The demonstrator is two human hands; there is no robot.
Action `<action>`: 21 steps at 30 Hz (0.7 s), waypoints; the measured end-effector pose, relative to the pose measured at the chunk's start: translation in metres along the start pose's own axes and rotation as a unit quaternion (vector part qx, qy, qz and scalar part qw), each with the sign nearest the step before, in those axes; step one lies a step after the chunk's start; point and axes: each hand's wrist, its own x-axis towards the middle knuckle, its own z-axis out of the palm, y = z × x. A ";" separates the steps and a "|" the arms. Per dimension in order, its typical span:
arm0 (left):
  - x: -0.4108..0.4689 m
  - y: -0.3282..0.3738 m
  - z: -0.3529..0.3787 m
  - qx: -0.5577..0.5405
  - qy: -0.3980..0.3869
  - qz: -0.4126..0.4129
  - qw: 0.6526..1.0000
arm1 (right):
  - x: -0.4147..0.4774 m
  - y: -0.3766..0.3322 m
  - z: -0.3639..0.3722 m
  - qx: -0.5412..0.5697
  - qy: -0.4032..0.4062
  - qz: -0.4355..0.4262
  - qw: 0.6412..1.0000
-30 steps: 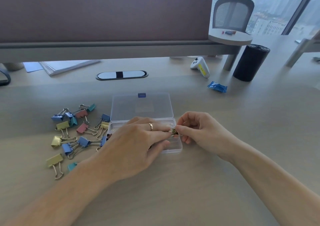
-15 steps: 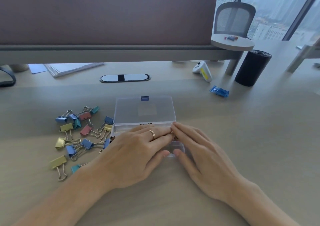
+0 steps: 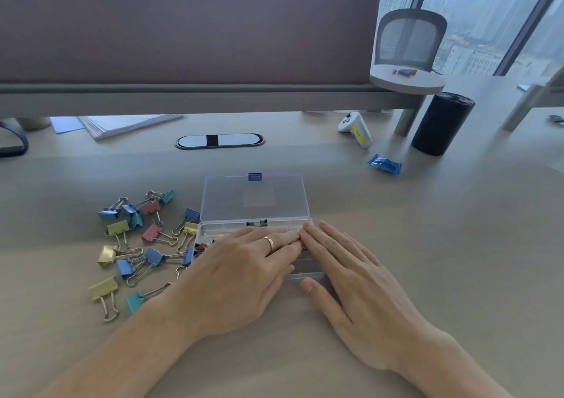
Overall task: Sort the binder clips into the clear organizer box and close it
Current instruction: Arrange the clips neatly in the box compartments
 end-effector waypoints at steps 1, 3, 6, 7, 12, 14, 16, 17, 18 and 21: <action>0.000 0.000 0.000 0.002 0.001 0.002 1.000 | -0.001 -0.001 0.000 0.000 0.009 -0.005 1.000; 0.001 0.000 0.000 0.009 0.001 0.007 1.000 | -0.003 -0.001 0.000 0.002 0.026 -0.008 1.000; -0.001 0.000 0.002 0.026 0.012 0.012 1.000 | -0.007 -0.001 0.001 0.007 0.034 -0.002 0.999; -0.002 0.000 0.002 0.029 0.018 0.014 0.999 | -0.007 0.000 0.002 0.007 0.035 -0.001 0.999; -0.002 0.000 0.002 0.023 0.031 0.022 0.999 | -0.007 0.000 0.003 -0.001 0.035 0.003 0.999; -0.001 0.000 0.001 0.006 0.026 0.016 1.000 | -0.007 0.000 0.003 -0.004 0.037 0.002 0.999; -0.001 0.000 0.000 -0.008 0.021 0.007 1.000 | -0.008 0.000 0.002 0.000 0.043 0.001 0.999; 0.000 0.000 0.000 -0.014 0.020 0.001 1.000 | -0.009 -0.001 0.002 0.004 0.047 -0.001 0.999; 0.000 0.000 0.000 -0.018 0.019 -0.004 1.000 | -0.009 -0.001 0.002 0.008 0.051 -0.002 0.999; 0.000 0.000 0.000 -0.031 0.006 -0.015 0.999 | -0.010 0.000 0.002 0.018 0.050 0.001 0.999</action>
